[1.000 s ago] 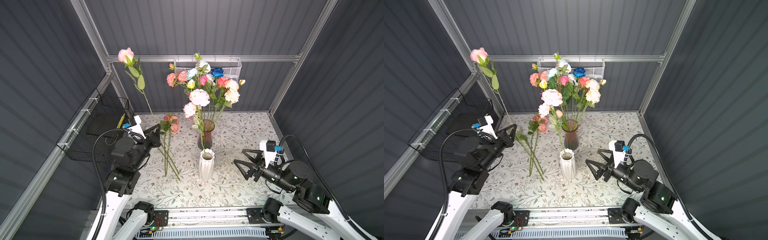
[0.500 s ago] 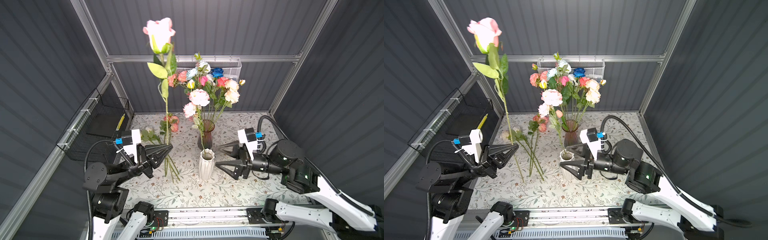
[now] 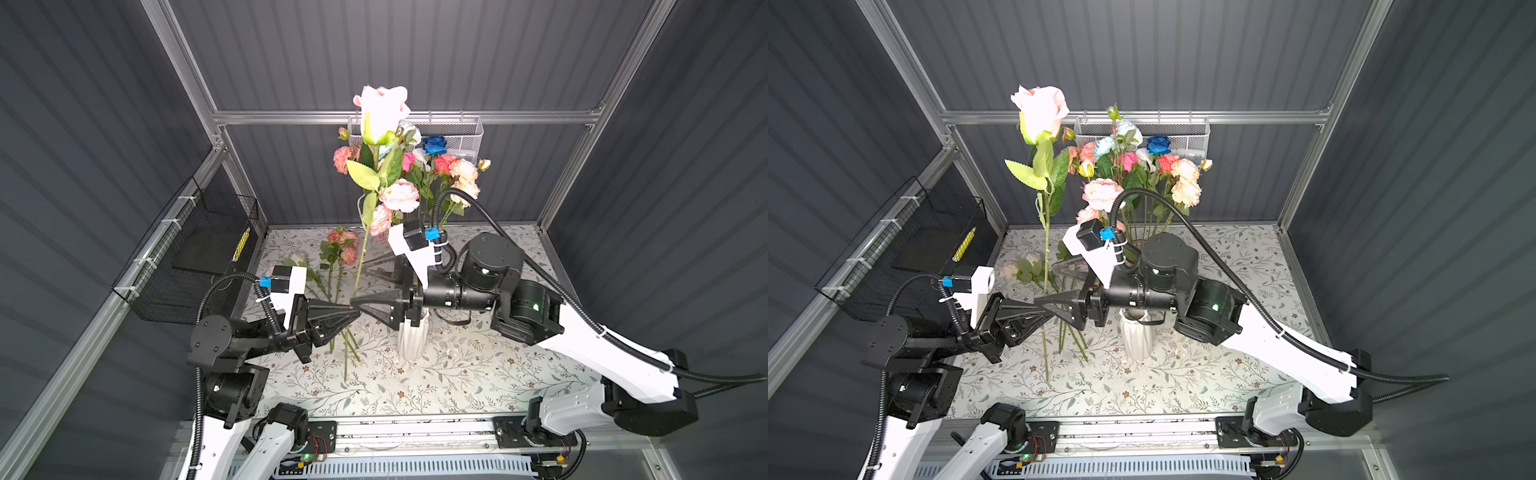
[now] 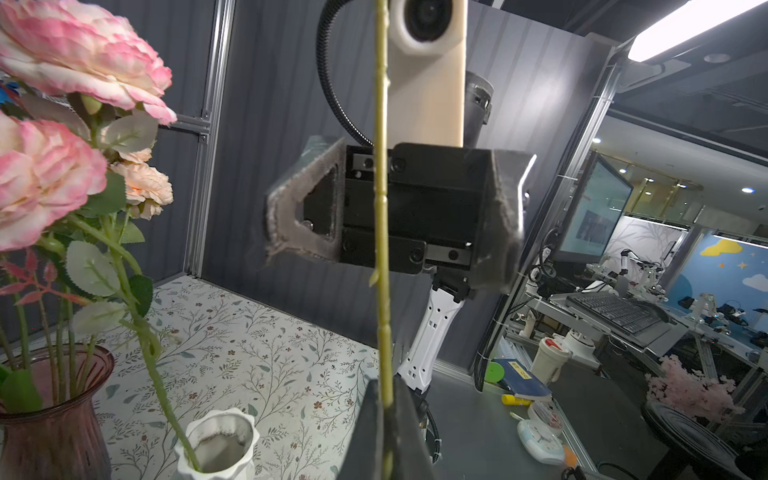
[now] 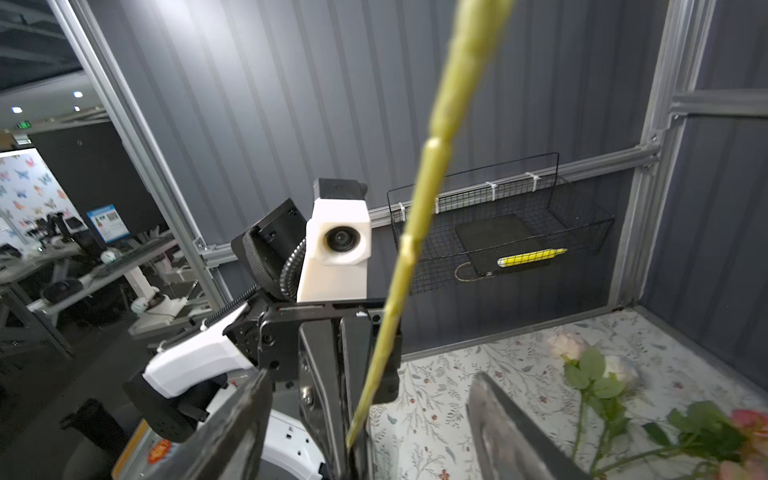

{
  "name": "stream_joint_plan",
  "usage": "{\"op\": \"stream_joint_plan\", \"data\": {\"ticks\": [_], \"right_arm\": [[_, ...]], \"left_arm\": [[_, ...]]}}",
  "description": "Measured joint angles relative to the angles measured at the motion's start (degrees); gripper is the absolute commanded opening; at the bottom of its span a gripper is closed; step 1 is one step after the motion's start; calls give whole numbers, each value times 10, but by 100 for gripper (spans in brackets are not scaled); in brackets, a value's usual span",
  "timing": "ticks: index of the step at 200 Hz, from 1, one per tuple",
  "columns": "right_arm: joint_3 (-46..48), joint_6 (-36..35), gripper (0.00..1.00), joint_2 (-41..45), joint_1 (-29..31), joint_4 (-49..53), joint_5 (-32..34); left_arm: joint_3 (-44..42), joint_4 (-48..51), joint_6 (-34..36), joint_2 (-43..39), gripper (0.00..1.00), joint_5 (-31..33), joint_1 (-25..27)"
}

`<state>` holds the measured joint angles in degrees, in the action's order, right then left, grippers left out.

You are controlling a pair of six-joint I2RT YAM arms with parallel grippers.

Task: Arrange the flowers into the vase
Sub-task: 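Close the right gripper on the pink rose stem while left opens, then lower the pink rose stem into the white vase with the right gripper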

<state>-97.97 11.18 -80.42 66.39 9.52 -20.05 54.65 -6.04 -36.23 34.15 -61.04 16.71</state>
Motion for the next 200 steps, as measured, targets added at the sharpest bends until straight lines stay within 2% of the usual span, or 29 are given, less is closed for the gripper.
{"op": "stream_joint_plan", "data": {"ticks": [44,50,62,74,77,79,118,155,178,200], "right_arm": [[-17,6,6,-11,0,0,-2],[-17,5,0,-8,0,0,-1],[-10,10,0,-1,1,1,5],[10,8,0,18,2,-3,17],[17,9,0,24,2,-4,20],[22,9,0,28,2,-3,23],[129,7,0,154,1,8,85],[184,-21,0,275,1,47,187],[187,-55,0,301,1,50,245],[187,-92,0,288,-5,47,282]], "left_arm": [[0,14,7,0,1,-5,0],[0,18,11,0,17,-4,0],[1,28,21,0,56,7,0],[1,45,25,-1,85,20,0],[1,48,26,-1,97,24,0],[1,50,26,-1,99,26,0],[9,120,55,-14,100,115,0],[10,193,82,-48,100,260,0],[-14,223,85,-77,100,355,0],[-44,249,84,-99,100,416,0]]}}
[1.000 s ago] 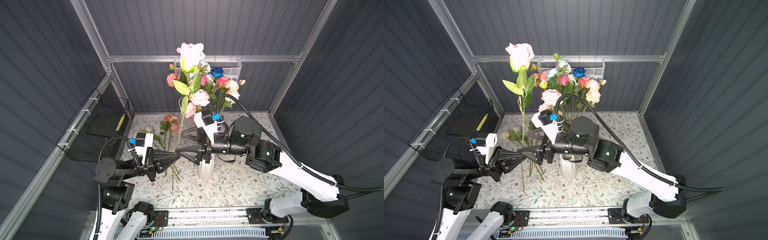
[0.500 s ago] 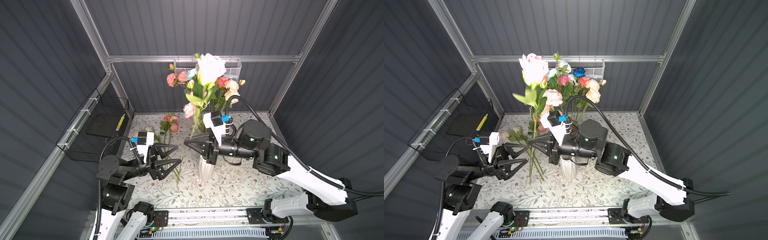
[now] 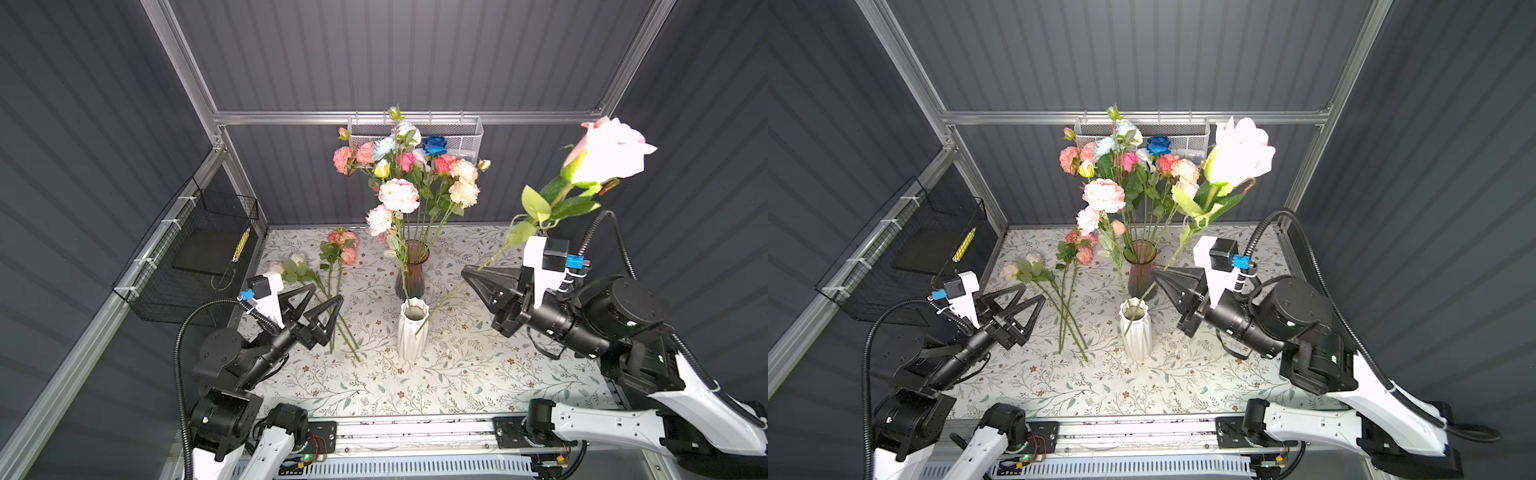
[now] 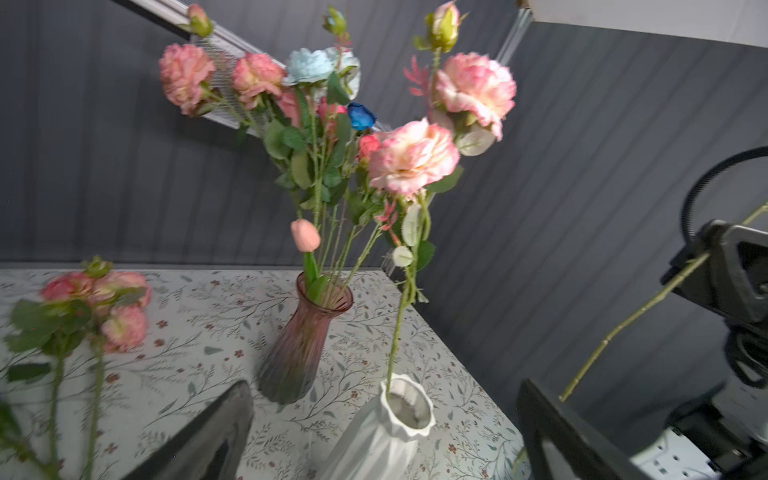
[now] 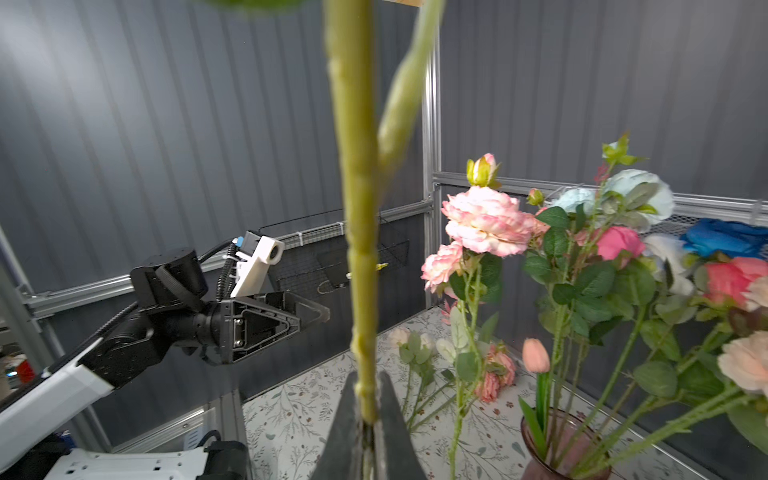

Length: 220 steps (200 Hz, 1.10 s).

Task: Arrange the flowers into the vase
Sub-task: 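Lower the pink rose stem into the white vase with the right gripper, then open the right gripper and withdraw it from the white vase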

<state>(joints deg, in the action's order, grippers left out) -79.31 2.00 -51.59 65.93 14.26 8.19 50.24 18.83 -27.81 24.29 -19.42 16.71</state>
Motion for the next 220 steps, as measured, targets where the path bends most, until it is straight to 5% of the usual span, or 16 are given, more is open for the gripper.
{"op": "stream_joint_plan", "data": {"ticks": [68,117,132,147,163,189,220], "right_arm": [[0,-12,0,-94,-138,-35,-51],[69,35,0,-111,-164,-56,-89],[93,55,14,-118,-164,-56,-95],[111,72,44,-125,-164,-55,-100],[130,96,59,-127,-164,-53,-106],[157,121,76,-114,-165,-53,-114],[189,143,83,-63,-169,-61,-127]], "left_arm": [[-17,40,-3,-14,100,70,0],[-23,45,-3,-14,100,79,0],[-25,46,-4,-14,100,79,0],[-26,47,-5,-9,100,79,0],[-27,48,-7,-2,100,80,0],[-30,50,-12,5,100,81,0],[-31,52,-17,14,100,84,0]]}}
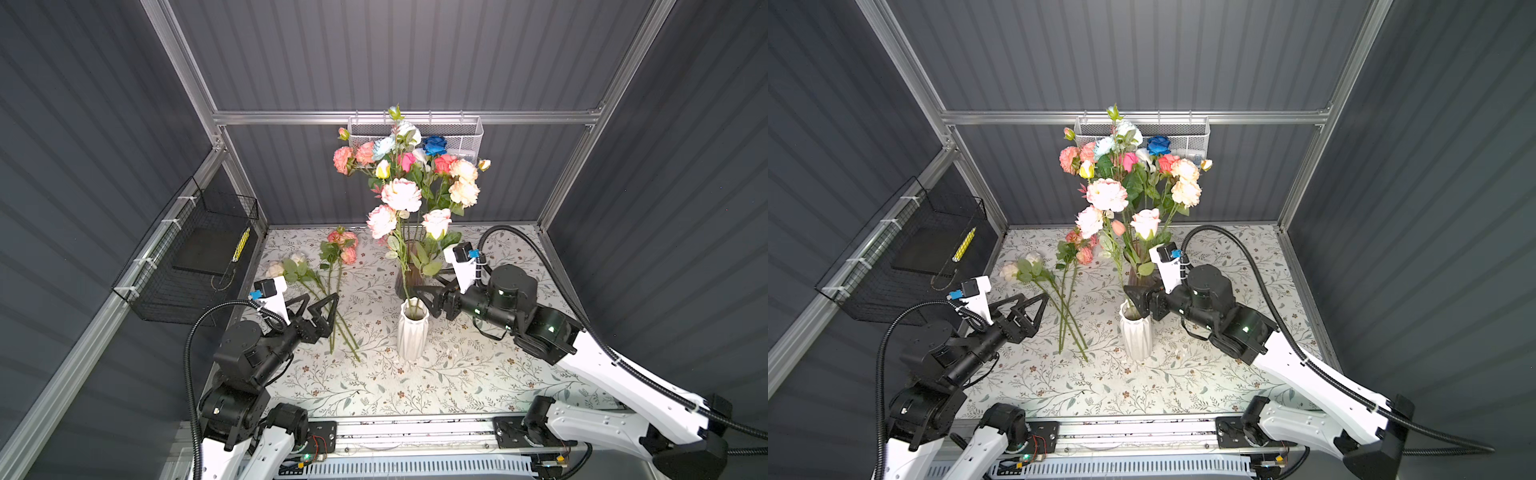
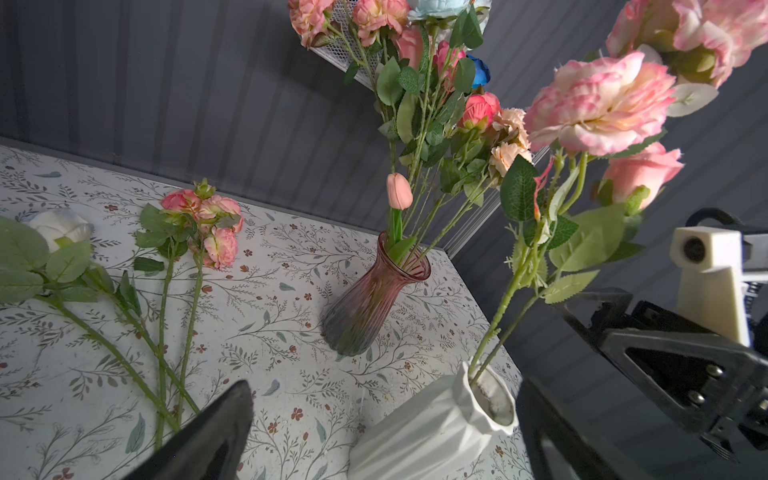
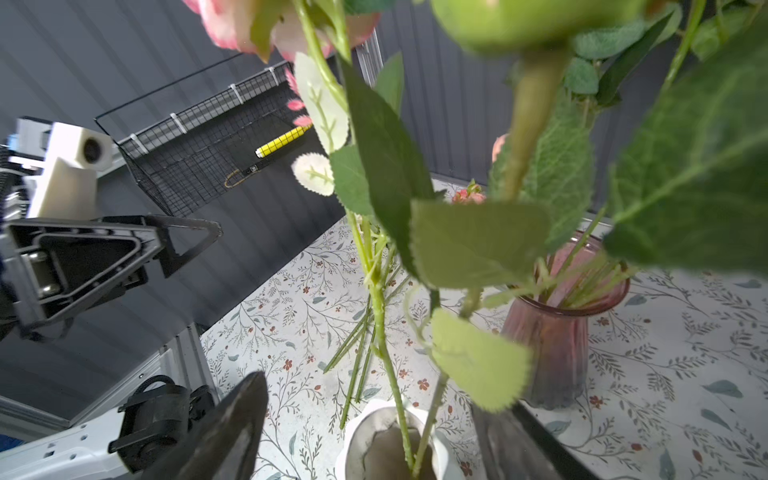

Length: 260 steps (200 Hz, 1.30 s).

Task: Arrange the flowers into the vase
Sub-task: 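Open the right gripper and withdraw it from the white vase, then grasp a white rose stem on the table with the left gripper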

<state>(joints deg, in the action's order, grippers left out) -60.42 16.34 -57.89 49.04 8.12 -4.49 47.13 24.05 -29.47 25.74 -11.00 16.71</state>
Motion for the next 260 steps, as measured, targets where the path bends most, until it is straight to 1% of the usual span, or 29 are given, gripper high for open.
{"op": "stream_joint_plan", "data": {"ticks": [46,59,67,82,90,98,112,123,145,177,189,207,240,260], "right_arm": [[46,26,88,96,0,-13,-19],[63,29,89,128,0,-13,-21],[75,31,89,148,0,-12,-20],[96,35,89,187,0,-9,-15],[105,39,90,206,0,-7,-12],[113,41,90,223,0,-3,-6],[123,43,90,249,0,5,5],[128,44,90,266,0,11,13],[134,45,90,288,0,28,23],[145,45,90,318,0,52,34],[149,45,90,328,0,59,37],[153,45,90,342,0,70,41],[158,44,90,357,0,76,45],[158,44,90,360,0,83,47]], "left_arm": [[-4,3,-10,37,99,22,0],[-6,4,-12,59,91,33,0],[-6,7,-12,79,84,42,0],[-5,13,-18,135,70,61,0],[-5,16,-19,171,66,70,0],[-4,17,-19,209,62,78,0],[-6,13,-24,276,59,92,0],[-14,1,-29,322,54,103,0],[-20,-29,-37,393,40,121,0],[-20,-90,-51,496,30,148,-4],[-20,-101,-57,524,28,161,-8],[-22,-114,-69,543,28,175,-23],[-46,-161,-93,546,30,179,-82],[-47,-179,-101,562,30,179,-107]]}}
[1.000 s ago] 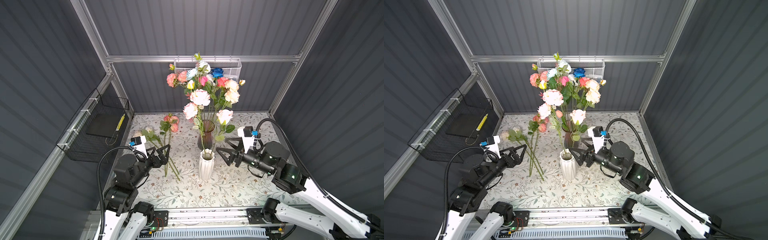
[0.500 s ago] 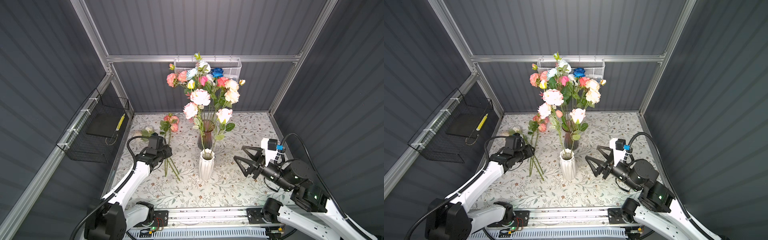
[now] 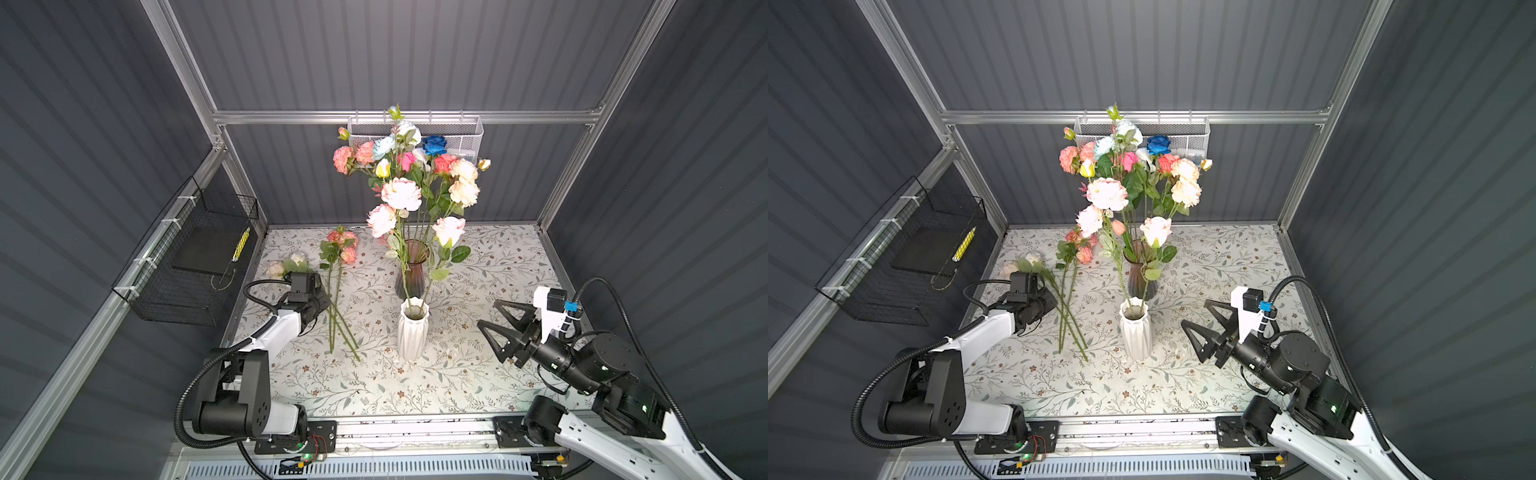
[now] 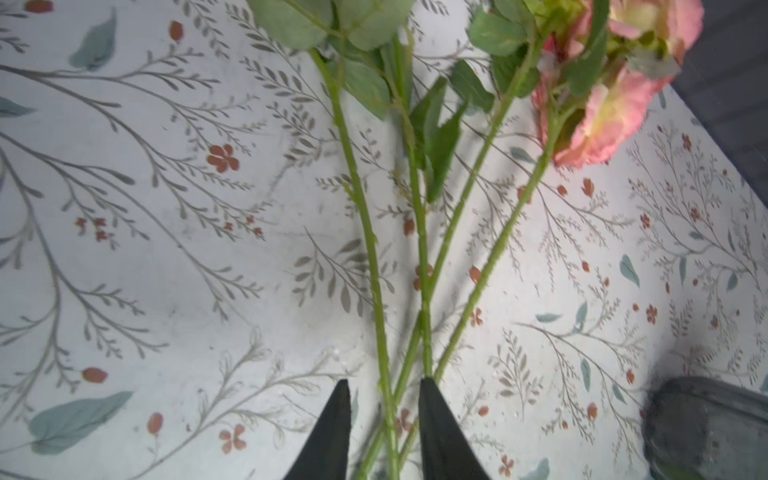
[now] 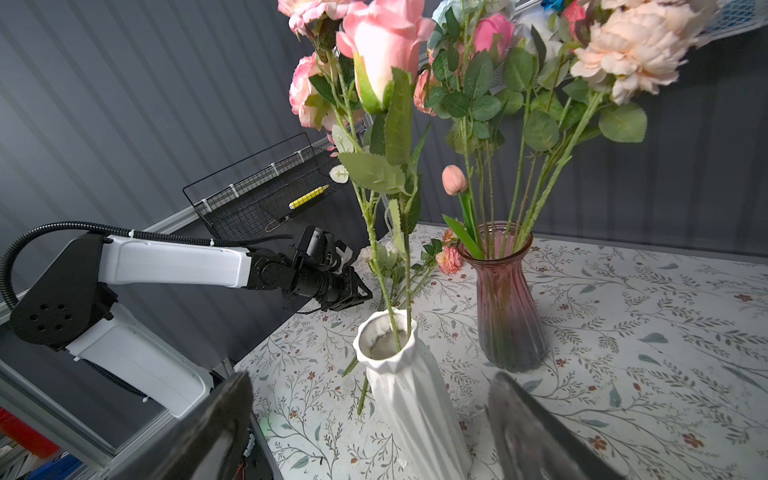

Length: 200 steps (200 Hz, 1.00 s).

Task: Arrange the flowers into the vase
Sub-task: 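Grasp a white rose stem on the table with the left gripper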

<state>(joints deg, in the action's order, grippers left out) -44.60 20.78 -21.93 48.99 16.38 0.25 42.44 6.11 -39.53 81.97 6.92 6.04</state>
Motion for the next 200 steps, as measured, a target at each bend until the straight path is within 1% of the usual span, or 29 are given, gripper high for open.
{"op": "stream_joint_plan", "data": {"ticks": [45,83,114,148,179,200], "right_arm": [[0,0,90,10,0,14,7],[0,0,90,18,0,22,14],[0,0,91,21,0,23,15],[0,0,91,21,0,26,17],[0,0,91,21,0,26,17],[0,0,91,21,0,26,17]], "left_arm": [[9,-24,-7,65,29,-1,-13],[19,-52,-11,112,32,-10,-16],[19,-79,-16,122,32,-25,-16],[12,-104,-27,113,34,-43,-16],[12,-101,-28,110,28,-44,-16],[12,-100,-30,110,27,-38,-16]]}}
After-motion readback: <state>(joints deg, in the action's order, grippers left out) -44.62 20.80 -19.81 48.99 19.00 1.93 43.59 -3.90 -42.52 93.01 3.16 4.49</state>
